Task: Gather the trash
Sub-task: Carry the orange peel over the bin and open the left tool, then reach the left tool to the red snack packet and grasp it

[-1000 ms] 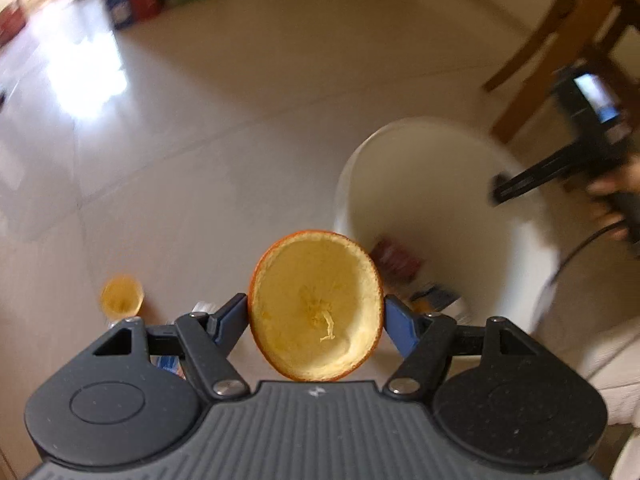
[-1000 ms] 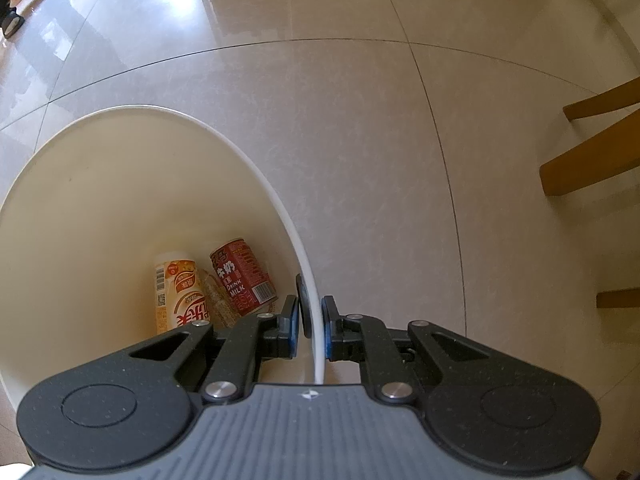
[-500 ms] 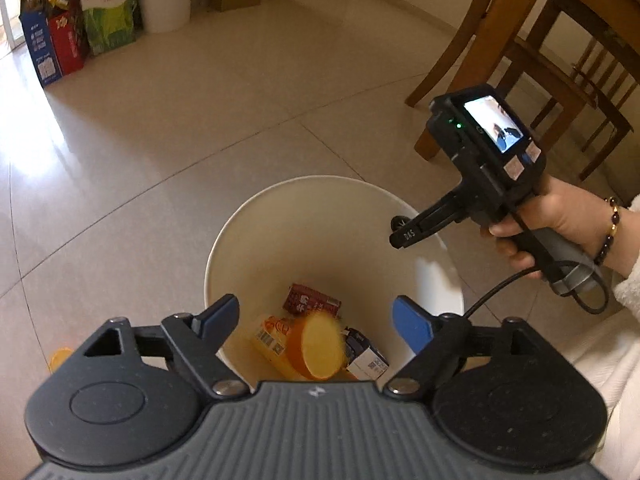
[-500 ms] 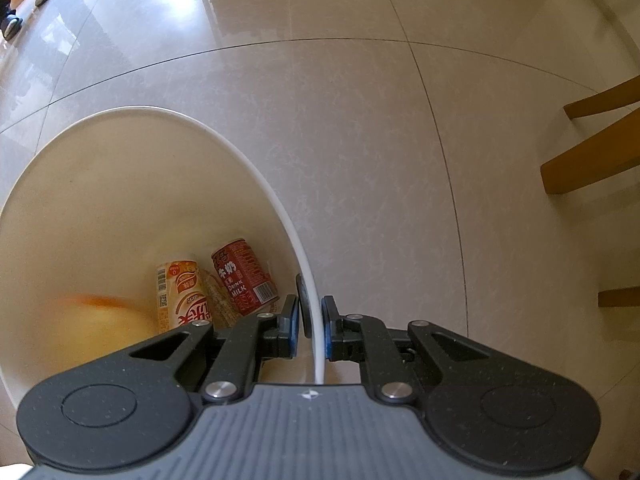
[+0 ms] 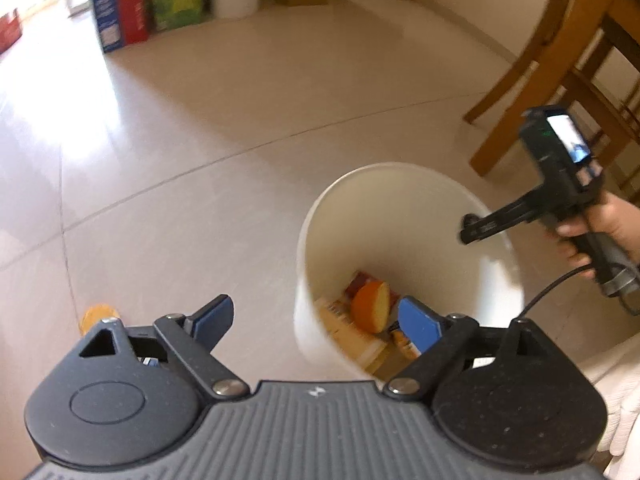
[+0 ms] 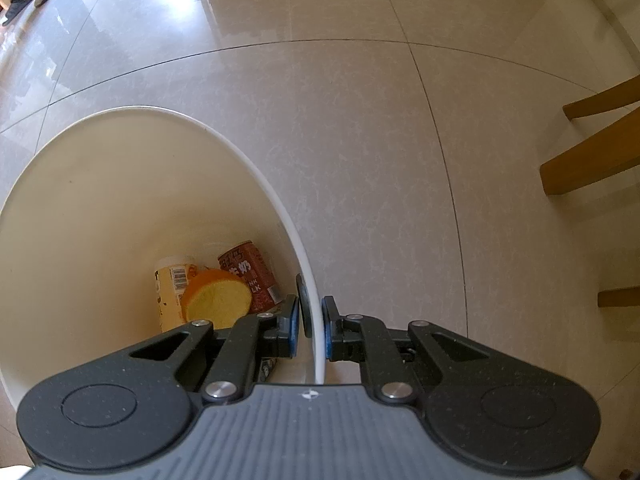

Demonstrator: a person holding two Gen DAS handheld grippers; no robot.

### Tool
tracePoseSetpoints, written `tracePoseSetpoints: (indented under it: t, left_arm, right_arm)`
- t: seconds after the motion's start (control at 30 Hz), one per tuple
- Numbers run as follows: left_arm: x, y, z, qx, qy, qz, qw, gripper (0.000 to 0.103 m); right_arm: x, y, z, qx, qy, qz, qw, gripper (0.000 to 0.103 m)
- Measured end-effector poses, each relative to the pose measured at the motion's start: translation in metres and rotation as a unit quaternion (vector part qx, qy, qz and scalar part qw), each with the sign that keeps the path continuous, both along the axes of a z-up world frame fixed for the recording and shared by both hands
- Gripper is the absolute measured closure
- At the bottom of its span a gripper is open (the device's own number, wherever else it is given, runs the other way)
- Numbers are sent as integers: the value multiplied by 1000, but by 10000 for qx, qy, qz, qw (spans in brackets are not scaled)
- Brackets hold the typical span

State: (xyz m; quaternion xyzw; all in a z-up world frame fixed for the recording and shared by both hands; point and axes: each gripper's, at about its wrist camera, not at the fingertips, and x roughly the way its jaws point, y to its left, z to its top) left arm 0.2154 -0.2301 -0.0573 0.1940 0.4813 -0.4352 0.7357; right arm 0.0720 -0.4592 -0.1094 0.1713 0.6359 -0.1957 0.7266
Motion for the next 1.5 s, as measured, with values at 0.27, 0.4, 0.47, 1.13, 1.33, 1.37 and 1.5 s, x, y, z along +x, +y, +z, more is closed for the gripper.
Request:
tracePoseSetpoints:
  t: [0.27,0.4,0.47,1.13,1.33,1.37,1.5]
  left_arm:
    - [26,61,-68,-4,294,854,9959,9]
    - [33,82,-118,231,275,1173,9924,8]
    - [37,95,-143,394,288,1247,9910,8]
    - [54,144,-292,755,623,2147,9718,9]
    - [47,148,-301,723,1048,2156,9681,9]
    - [44,147,-302,709,1157,2120,9678,9]
    - [30,138,-303,558,1468,1835,9704,9]
  right_arm:
    - [1,2,0,-54,20,24,10000,89]
    - [2,5,0,-115,40,47,9999,88]
    - [3,6,0,-122,45,35,9999,88]
    - [6,17,0,-326,99,154,9993,86]
    - [7,17,0,-314,100,143,9994,87]
    - [7,17,0,-312,99,137,9994,87]
    - [7,16,0,-309,93,131,9994,87]
